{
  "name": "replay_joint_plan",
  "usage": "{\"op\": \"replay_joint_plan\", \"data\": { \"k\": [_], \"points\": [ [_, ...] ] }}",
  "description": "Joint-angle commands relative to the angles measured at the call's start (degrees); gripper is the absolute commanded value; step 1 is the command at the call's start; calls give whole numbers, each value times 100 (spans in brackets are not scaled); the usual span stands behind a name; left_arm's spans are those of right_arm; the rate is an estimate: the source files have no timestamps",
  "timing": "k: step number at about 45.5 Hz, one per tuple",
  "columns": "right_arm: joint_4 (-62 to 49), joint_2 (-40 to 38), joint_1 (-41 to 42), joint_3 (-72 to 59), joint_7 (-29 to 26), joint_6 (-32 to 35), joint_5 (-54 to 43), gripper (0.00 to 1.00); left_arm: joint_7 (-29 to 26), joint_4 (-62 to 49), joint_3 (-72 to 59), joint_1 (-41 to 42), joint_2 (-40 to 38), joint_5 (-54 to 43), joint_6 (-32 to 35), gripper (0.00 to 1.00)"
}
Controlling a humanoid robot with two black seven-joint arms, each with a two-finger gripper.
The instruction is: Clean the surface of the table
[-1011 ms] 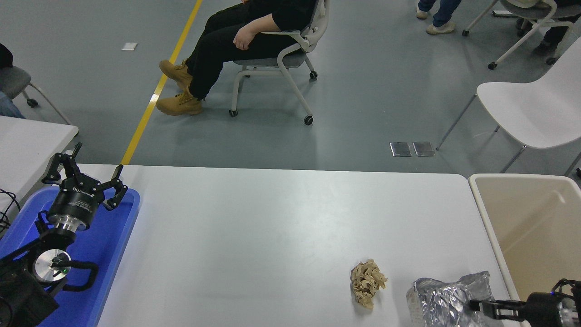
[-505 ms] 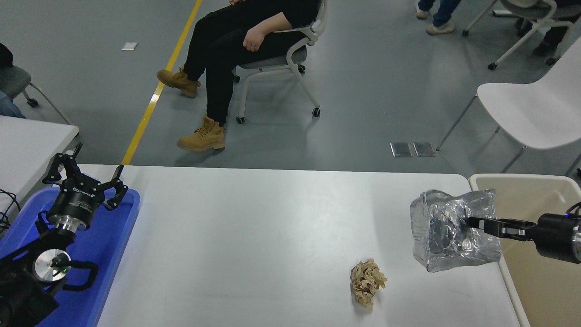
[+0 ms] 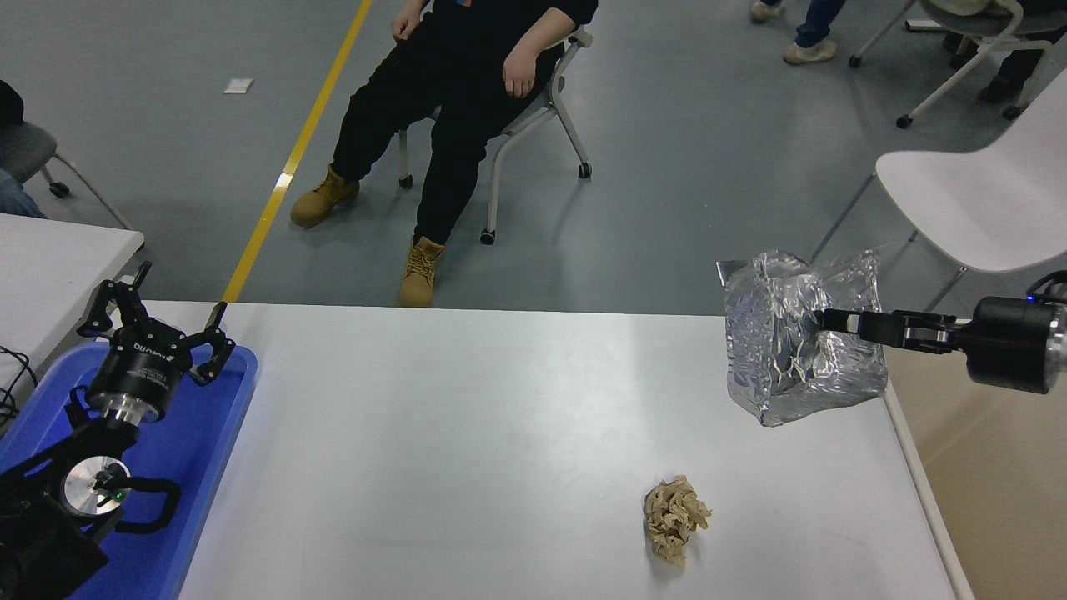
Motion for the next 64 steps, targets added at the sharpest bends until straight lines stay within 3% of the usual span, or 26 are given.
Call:
{"op": "replay_joint_plan", "data": {
  "k": [1, 9, 16, 22, 36, 43, 64],
  "points": [
    [-62, 183, 772, 4, -2, 183, 752, 0, 3, 0, -5, 0, 1, -2, 0, 100],
    [-914, 324, 676, -110, -89, 183, 1077, 0, -6, 0, -5, 0, 1, 6, 0, 100],
    [-2311, 543, 149, -286, -81, 314, 1402, 0, -6, 0, -5, 0, 1, -2, 0, 100],
    [-3963, 825, -790, -269, -81, 604, 1780, 0, 3, 0, -5, 0, 1, -2, 0, 100],
    [-6161, 1273, -2540, -251, -124, 850, 2624, 0, -6, 0, -5, 0, 1, -2, 0, 100],
    [-6558, 1344, -3085, -207, -361, 895, 2914, 0, -6, 0, -5, 0, 1, -2, 0, 100],
    [-6795, 1458, -3683, -198, -1566, 886, 3547, 0, -6, 0, -5, 0, 1, -2, 0, 100]
  ]
}}
